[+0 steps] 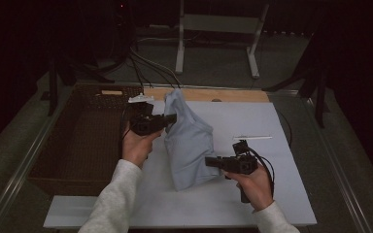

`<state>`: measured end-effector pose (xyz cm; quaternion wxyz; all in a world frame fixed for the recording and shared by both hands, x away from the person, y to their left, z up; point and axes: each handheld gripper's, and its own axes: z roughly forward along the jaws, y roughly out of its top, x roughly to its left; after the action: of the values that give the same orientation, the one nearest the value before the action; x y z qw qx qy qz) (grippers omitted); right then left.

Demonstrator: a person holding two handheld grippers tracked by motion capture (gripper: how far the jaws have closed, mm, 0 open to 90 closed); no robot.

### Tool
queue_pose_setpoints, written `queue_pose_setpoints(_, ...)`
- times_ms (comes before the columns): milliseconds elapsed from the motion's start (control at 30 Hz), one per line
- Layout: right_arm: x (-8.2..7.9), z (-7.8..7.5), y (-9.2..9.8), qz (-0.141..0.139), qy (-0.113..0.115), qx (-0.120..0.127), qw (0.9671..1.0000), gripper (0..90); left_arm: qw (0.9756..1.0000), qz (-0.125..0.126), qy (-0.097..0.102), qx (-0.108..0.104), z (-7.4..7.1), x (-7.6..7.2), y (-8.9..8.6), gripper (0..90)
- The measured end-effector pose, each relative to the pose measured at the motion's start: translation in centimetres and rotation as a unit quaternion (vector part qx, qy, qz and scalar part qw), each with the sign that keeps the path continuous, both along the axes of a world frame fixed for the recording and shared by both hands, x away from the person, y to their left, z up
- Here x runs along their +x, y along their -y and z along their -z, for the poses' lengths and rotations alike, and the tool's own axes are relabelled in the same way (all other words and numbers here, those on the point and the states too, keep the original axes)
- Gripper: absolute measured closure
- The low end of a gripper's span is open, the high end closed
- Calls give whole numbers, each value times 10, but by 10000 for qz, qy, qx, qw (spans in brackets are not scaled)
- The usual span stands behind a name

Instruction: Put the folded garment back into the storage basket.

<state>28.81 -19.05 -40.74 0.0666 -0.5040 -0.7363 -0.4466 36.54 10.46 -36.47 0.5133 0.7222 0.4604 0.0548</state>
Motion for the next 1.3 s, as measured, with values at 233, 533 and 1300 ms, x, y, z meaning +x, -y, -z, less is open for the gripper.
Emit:
queue_pose_setpoints(233,2,1,-7,-34,-4,19,10000,778,10000,-15,45,-6,-2,1,-8,801)
queue_pose_setpoints(533,6,0,-16,-92,-22,37,9999,777,10000,-19,41,-6,-5,4,-16,800)
queue_pose_setpoints(1300,19,-9,-32,-211,-87,175,9996,778,9999,-115,55,3,-12,12,-31,801)
